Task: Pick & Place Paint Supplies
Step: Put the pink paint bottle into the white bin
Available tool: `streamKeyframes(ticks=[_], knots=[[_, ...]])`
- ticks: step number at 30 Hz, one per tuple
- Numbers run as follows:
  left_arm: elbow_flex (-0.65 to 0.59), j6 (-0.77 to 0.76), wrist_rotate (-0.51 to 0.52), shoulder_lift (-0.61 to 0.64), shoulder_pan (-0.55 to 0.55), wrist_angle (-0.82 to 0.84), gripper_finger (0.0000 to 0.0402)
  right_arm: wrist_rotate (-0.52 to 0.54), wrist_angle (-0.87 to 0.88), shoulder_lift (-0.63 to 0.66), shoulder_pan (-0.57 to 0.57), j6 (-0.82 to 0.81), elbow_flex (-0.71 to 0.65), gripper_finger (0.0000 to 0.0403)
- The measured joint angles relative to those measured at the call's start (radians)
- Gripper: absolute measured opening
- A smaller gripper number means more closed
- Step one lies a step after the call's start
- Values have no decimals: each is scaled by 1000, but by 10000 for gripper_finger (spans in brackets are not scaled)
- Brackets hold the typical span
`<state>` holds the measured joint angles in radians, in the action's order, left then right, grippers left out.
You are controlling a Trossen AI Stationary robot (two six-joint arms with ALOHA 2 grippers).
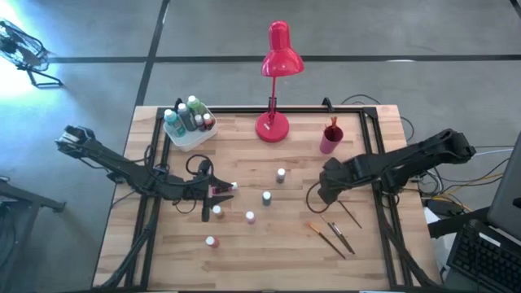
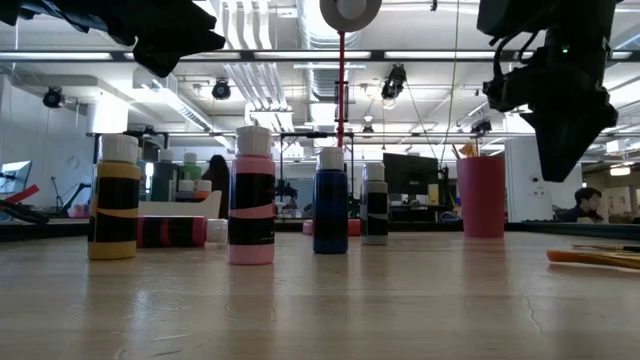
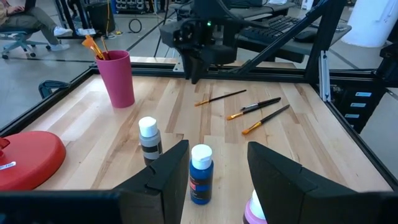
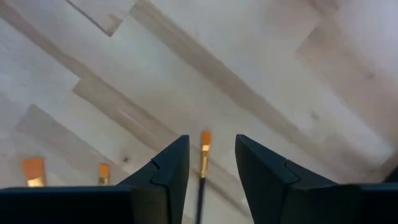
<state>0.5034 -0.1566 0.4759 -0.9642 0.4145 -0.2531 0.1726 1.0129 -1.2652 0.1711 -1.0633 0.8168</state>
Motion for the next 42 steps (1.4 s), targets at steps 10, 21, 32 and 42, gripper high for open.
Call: streamKeyframes(ticks=[10, 21, 32, 42], knots=[[0, -2, 12, 0, 0, 0, 170, -24, -9, 0, 0, -146, -13, 111], [0, -3, 40, 0, 0, 0, 170, -40, -6, 0, -23, -134, -11, 86], [0, 0, 41, 0, 0, 10, 170, -42, -7, 0, -21, -126, 4, 100], [0, -2, 41, 1, 0, 9, 170, -34, -182, 0, -21, 27, 10, 160]])
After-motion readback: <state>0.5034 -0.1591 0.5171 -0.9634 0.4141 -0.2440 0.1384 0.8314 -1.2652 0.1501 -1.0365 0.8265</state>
